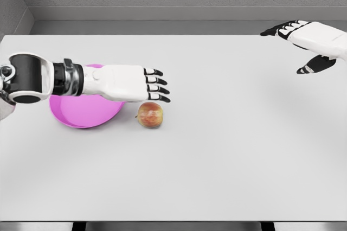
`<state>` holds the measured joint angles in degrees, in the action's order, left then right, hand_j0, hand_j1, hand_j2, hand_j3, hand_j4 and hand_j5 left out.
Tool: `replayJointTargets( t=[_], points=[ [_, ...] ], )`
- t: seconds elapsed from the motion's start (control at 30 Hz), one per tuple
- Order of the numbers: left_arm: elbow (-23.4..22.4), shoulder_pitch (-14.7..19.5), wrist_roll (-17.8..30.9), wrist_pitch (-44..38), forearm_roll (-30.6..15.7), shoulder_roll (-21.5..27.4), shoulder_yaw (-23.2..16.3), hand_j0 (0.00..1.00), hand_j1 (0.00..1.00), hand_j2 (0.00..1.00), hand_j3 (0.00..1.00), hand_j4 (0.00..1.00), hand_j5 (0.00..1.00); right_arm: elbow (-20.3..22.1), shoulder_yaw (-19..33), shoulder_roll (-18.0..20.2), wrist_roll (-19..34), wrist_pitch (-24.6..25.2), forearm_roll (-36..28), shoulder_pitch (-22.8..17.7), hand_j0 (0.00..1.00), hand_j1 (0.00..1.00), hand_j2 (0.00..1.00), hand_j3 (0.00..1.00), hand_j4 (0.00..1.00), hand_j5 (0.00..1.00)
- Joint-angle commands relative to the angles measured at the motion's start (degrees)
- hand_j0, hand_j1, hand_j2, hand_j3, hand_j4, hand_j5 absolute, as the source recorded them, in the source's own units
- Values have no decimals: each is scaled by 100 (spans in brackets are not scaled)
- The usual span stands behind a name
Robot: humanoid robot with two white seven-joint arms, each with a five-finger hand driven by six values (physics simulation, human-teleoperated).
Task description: Put the apple on the plate with both arms
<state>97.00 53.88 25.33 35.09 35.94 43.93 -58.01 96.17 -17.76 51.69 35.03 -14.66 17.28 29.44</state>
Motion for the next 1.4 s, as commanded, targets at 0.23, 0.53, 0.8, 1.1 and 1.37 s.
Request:
replayJointTargets(
  t=[0.23,0.53,0.8,1.1,1.37],
  points=[
    [-49,97,-2,-9,-518,-165,-404,100,100,100,100,100,100,-19,1,16,-3,7,-14,-9,100,100,100,100,100,100],
    [-708,176,42,-9,-105,-411,-686,100,100,100,100,100,100,-45,-8,7,-3,7,-14,9,100,100,100,100,100,100],
    [-832,220,42,-9,-17,-534,-861,100,100,100,100,100,100,-28,-8,7,-3,7,-14,9,100,100,100,100,100,100],
    [-1104,229,42,-9,-25,-719,-967,100,100,100,100,100,100,7,1,7,-3,7,-14,-53,100,100,100,100,100,100],
    [-1209,229,42,-9,-17,-710,-976,100,100,100,100,100,100,-1,1,7,-3,7,-14,-44,100,100,100,100,100,100]
  ],
)
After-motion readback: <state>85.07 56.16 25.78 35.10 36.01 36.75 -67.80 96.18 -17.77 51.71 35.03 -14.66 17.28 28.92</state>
